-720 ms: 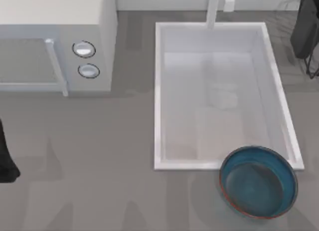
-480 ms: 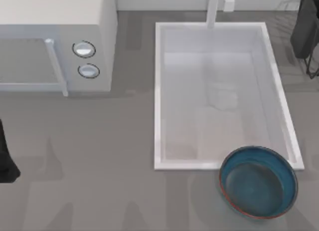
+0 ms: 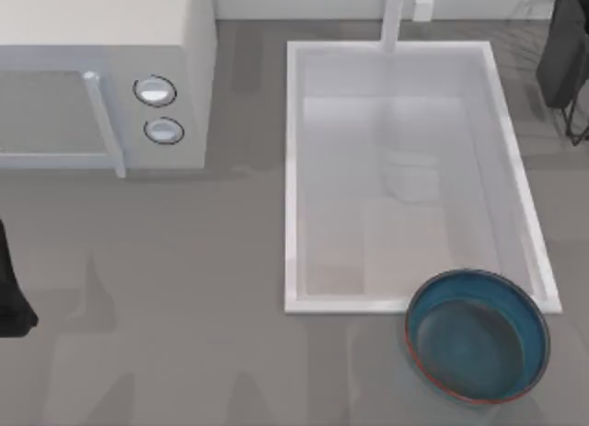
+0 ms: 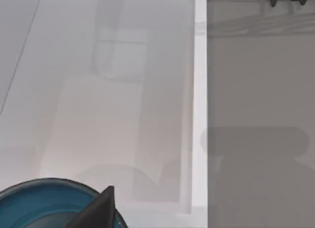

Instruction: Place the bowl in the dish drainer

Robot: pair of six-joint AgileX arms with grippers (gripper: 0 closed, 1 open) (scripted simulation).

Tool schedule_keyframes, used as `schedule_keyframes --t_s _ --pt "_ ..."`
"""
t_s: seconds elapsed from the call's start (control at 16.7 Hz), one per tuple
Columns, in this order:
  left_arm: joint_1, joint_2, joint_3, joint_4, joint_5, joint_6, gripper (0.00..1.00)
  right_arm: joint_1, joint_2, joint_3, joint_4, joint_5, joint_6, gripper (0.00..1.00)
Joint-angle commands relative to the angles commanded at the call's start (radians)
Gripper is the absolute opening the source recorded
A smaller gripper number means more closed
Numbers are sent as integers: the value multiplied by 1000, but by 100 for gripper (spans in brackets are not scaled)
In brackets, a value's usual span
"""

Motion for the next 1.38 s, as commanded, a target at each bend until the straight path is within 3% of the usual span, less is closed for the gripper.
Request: schedule_keyframes --t_s 0.36,0.66,1.14,1.38 --pt "0 0 0 0 0 0 100 141 570 368 -412 -5 149 100" --pt "0 0 0 0 0 0 100 219 830 587 -623 6 225 100" --pt "0 0 0 0 0 0 100 231 878 628 -659 11 239 100" --pt "0 0 0 0 0 0 100 231 920 551 -545 11 237 100"
